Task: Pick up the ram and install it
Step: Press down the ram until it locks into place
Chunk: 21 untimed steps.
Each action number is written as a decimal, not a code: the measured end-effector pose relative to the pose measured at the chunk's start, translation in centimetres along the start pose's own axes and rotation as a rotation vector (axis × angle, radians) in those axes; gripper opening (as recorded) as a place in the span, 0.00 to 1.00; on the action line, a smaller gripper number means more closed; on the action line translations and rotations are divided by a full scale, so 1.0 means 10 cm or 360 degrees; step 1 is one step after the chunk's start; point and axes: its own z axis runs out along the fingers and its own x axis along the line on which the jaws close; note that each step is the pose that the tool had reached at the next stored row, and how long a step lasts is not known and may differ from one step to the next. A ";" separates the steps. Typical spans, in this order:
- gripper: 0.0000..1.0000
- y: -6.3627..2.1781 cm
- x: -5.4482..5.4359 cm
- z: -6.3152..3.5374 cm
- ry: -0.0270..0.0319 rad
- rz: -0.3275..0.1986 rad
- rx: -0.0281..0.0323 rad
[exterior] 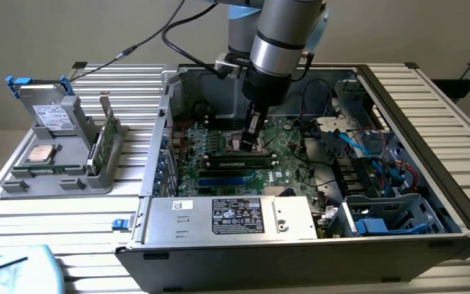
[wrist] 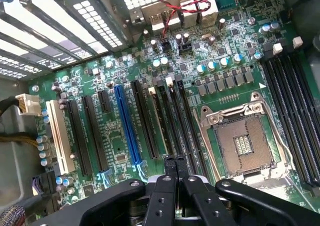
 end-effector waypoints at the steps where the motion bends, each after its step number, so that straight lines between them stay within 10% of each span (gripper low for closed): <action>1: 0.10 0.000 0.00 -0.001 0.00021 0.0015 0.00011; 8: 0.10 0.000 0.00 0.000 0.00067 0.0124 0.00071; 21: 0.10 -0.001 0.00 0.007 -0.00165 0.0378 -0.00063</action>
